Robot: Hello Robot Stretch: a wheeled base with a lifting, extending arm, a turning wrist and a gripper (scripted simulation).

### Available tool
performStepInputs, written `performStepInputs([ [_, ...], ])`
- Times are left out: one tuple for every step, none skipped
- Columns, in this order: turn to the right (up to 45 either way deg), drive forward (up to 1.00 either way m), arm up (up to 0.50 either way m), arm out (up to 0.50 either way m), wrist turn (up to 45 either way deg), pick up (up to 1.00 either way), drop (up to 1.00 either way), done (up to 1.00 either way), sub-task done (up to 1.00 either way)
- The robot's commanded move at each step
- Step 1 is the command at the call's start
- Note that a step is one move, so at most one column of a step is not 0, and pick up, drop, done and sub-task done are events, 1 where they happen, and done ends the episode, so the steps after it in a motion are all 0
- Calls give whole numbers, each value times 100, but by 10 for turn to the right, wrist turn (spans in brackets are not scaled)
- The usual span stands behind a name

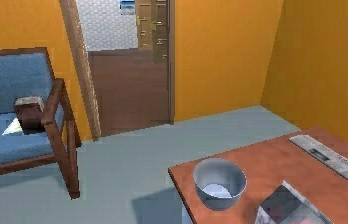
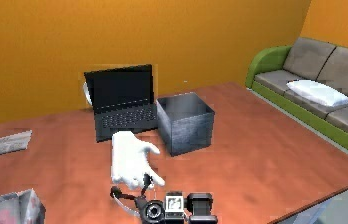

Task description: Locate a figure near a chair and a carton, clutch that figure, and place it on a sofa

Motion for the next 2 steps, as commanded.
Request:
performStepInputs([
  [0, 0, 10, 0, 0, 0, 0, 0, 0],
  [0, 0, 10, 0, 0, 0, 0, 0, 0],
])
